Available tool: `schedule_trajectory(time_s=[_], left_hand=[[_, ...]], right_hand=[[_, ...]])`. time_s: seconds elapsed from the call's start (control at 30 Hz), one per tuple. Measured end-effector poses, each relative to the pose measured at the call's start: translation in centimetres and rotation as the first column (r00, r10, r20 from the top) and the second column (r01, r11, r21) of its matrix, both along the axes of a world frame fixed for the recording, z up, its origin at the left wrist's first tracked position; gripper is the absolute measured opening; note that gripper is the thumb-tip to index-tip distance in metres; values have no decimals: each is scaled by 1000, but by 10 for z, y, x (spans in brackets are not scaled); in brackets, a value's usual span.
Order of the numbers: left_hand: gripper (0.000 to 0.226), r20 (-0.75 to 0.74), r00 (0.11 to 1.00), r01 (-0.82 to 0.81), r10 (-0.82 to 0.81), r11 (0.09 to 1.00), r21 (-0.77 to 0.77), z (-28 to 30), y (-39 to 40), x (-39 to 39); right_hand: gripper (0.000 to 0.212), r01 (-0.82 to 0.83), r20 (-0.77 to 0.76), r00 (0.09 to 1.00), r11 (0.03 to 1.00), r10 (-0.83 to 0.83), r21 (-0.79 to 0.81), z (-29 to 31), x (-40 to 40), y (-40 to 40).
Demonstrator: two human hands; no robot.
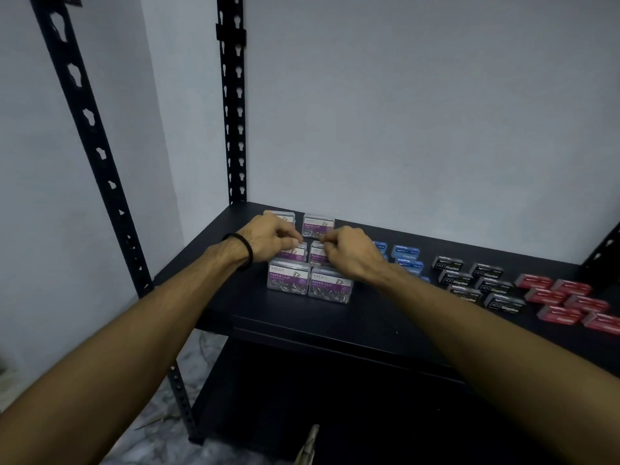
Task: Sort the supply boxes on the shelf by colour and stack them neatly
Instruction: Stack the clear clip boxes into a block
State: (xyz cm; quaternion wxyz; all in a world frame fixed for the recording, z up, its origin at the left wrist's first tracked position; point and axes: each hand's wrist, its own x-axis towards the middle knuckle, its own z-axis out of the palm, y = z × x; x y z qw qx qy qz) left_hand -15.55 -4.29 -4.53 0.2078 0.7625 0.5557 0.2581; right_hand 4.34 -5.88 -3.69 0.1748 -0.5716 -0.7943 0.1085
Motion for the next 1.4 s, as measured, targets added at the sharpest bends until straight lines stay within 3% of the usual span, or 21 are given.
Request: schedule_trajectory(time_s=[1.0, 1.1, 1.17, 1.27, 1.4], left_hand=[[14, -52, 998, 39, -41, 999, -35, 6, -29, 9], [29, -43, 998, 39, -42, 997, -71, 7, -28, 7], [51, -33, 996, 73, -79, 984, -165, 10, -29, 4], [85, -135, 979, 114, -153, 959, -258, 13, -30, -1], [93, -228, 960, 103, -163, 961, -255, 8, -30, 2]], right_hand=[[33, -42, -40, 998, 999, 41, -17, -2, 15, -33], [42, -58, -48, 997, 997, 56, -44, -2, 18, -34], [62, -74, -30, 997, 996, 73, -58, -1, 21, -34], [87, -129, 58, 989, 987, 135, -97, -3, 25, -33], [93, -134, 152, 977, 986, 148, -100, -9, 26, -29]])
